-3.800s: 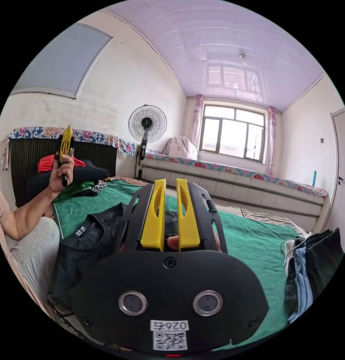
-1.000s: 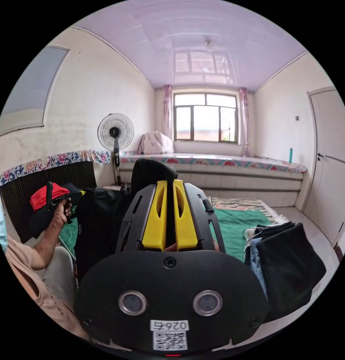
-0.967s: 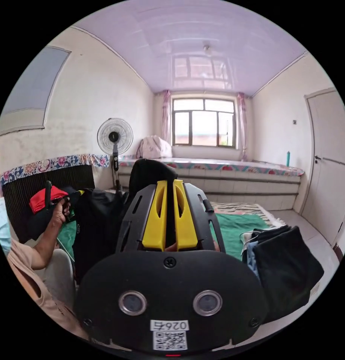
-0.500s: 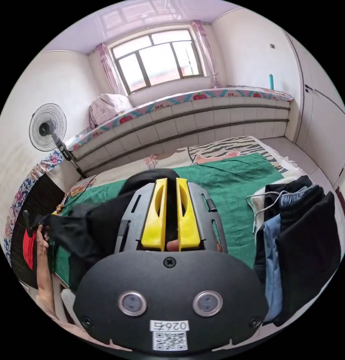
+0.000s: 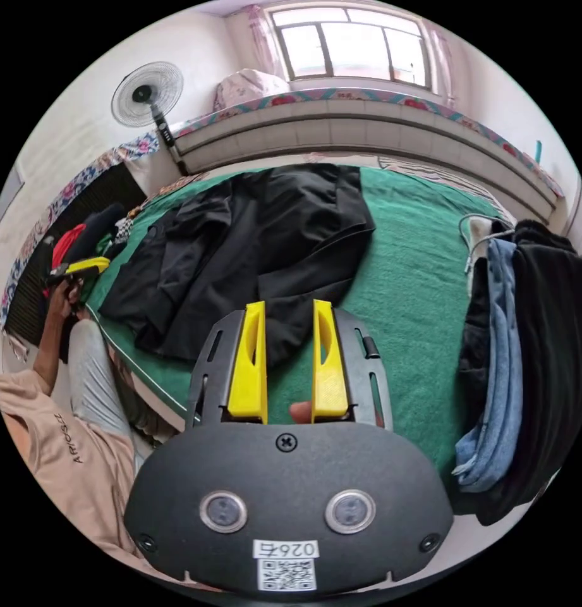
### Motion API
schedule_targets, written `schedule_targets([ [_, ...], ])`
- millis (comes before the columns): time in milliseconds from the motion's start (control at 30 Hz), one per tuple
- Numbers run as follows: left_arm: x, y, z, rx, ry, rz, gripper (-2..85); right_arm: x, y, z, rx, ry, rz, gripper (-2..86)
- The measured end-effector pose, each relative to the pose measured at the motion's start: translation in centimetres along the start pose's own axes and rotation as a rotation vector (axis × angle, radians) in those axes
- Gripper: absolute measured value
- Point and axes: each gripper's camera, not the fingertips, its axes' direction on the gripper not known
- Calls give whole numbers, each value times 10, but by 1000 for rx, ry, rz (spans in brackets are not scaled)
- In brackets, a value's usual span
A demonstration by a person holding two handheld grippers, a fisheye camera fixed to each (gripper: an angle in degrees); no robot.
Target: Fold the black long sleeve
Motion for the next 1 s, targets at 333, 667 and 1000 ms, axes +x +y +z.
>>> schedule_targets([
  [333, 63, -51, 68, -340, -112, 297, -1, 9, -19, 11, -100, 220, 98, -9],
  [667, 35, -74, 8, -52, -66, 153, 35, 26, -17, -54, 175, -53, 321, 55],
  [1000, 3, -174, 86, -78, 349, 68, 77, -247, -197, 118, -184, -127, -383, 72],
])
